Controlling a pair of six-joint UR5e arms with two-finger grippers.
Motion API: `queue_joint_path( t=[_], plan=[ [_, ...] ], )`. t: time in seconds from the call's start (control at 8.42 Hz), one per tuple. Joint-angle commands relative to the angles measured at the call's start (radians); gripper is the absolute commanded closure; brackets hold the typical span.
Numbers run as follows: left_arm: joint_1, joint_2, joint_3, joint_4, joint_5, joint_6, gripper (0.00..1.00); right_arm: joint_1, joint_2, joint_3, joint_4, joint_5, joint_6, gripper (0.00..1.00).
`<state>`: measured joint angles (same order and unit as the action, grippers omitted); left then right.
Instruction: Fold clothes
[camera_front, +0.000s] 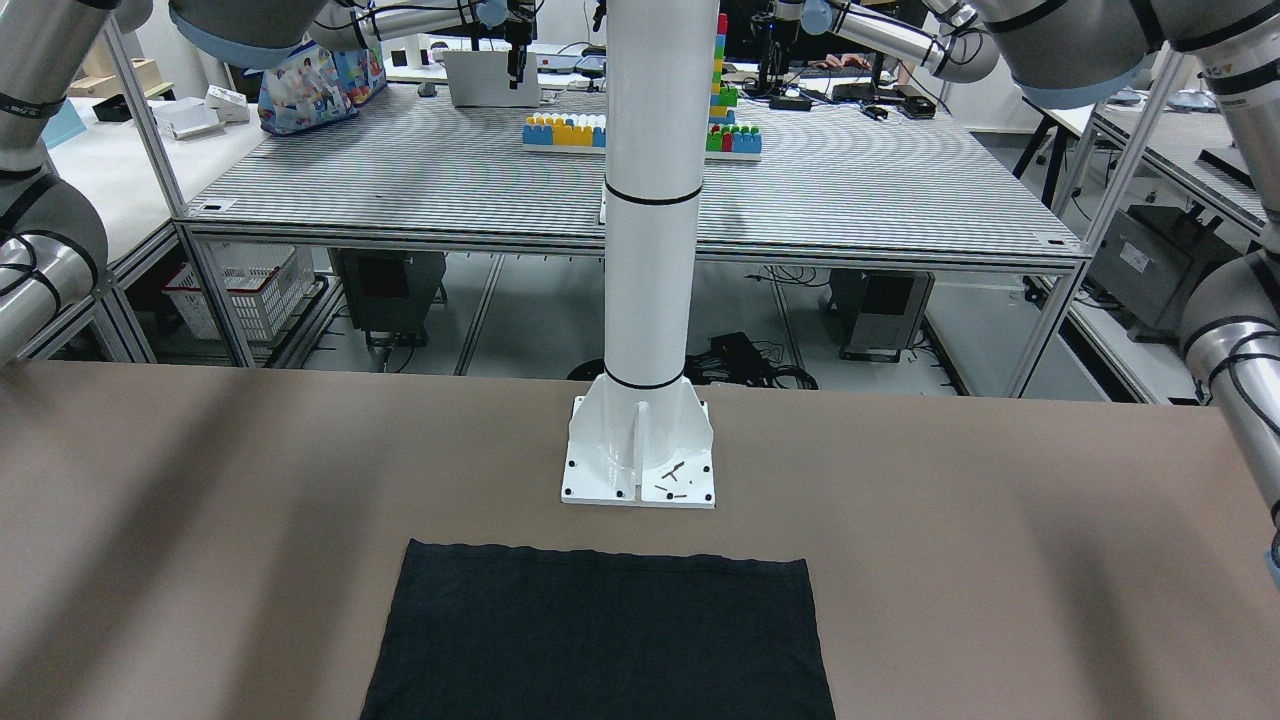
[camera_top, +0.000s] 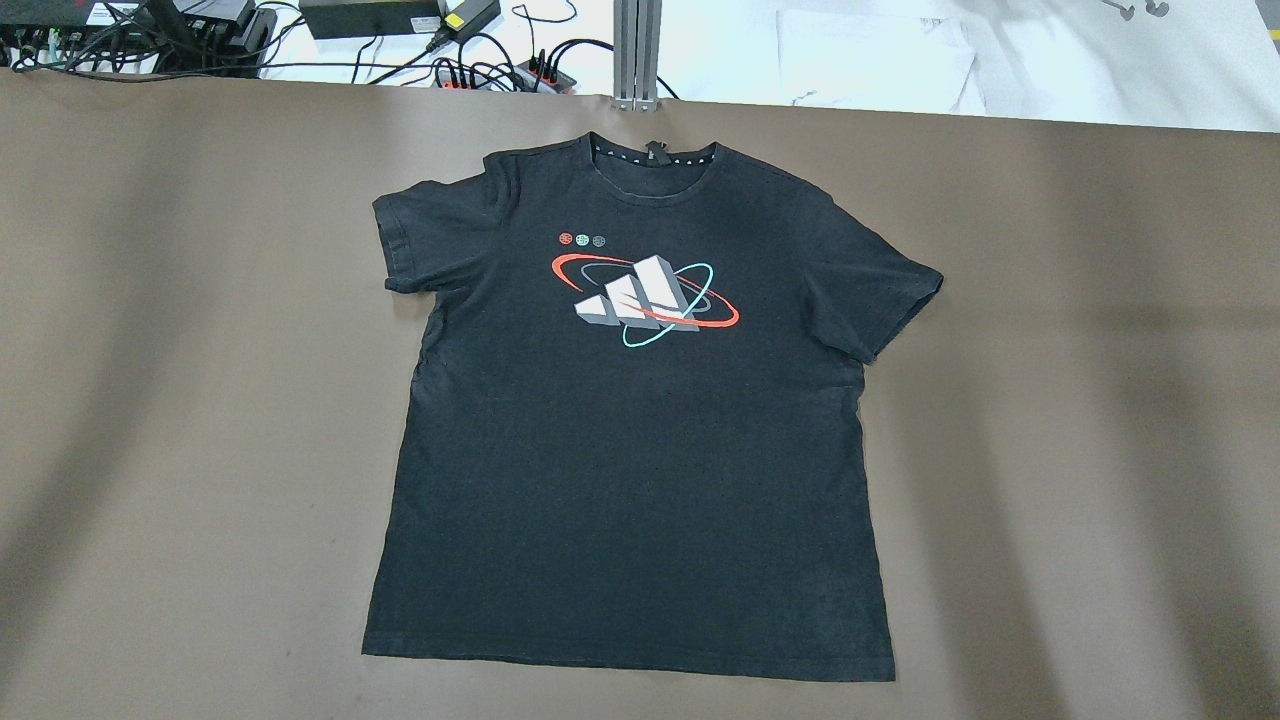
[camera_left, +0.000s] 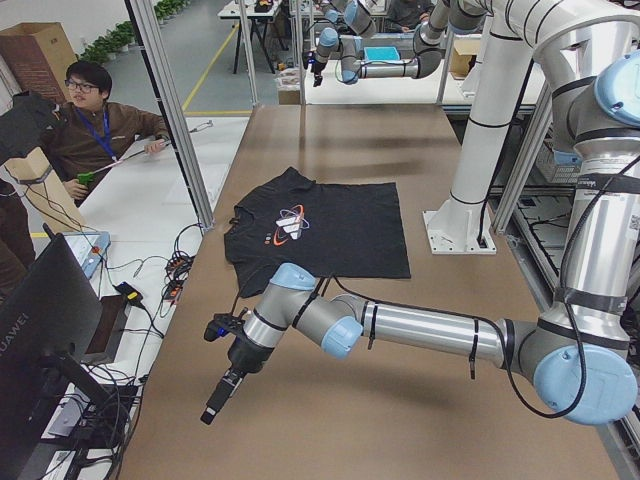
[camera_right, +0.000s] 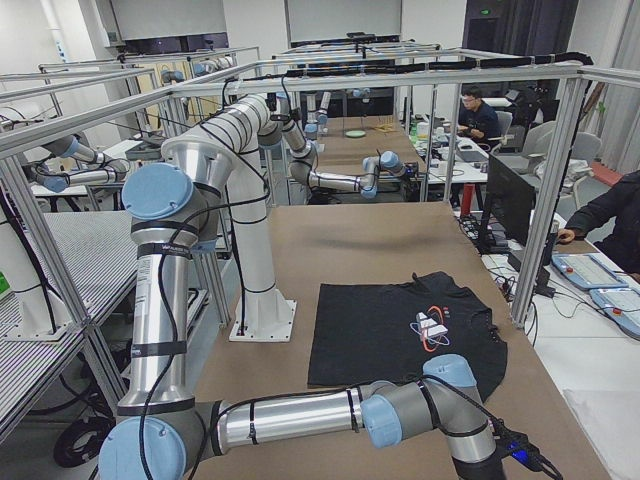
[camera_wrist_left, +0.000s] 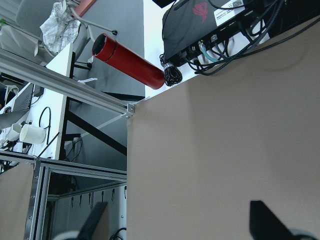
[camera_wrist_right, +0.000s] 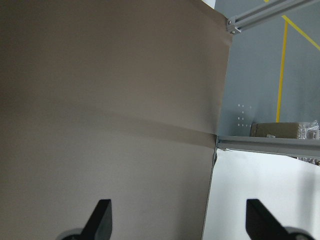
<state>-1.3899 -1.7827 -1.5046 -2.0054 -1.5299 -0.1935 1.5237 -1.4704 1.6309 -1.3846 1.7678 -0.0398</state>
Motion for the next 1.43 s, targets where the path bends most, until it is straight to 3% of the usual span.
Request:
queue_joint_path(
  t=[0.0,0.48,0.71,0.95,1.31],
  plan=[
    [0.006,-0.003,-0.025,-0.001,-0.048,0.002,0.00,0.000,0.001,0.007,0.002,0.005,0.003,0.06],
    [0.047,-0.020,-0.094,-0.003,-0.249,-0.021,0.00,-0.010,0.015,0.001,0.010,0.090,0.006,0.06],
    [0.136,-0.038,-0.091,-0.053,-0.256,-0.177,0.00,-0.011,0.051,-0.006,0.010,0.181,0.020,0.06],
    [0.224,-0.107,-0.083,-0.085,-0.278,-0.358,0.00,-0.026,0.093,-0.006,0.025,0.215,0.133,0.06],
    [0.239,-0.217,-0.036,-0.088,-0.383,-0.467,0.00,-0.091,0.126,-0.066,0.162,0.338,0.325,0.06]
  ],
)
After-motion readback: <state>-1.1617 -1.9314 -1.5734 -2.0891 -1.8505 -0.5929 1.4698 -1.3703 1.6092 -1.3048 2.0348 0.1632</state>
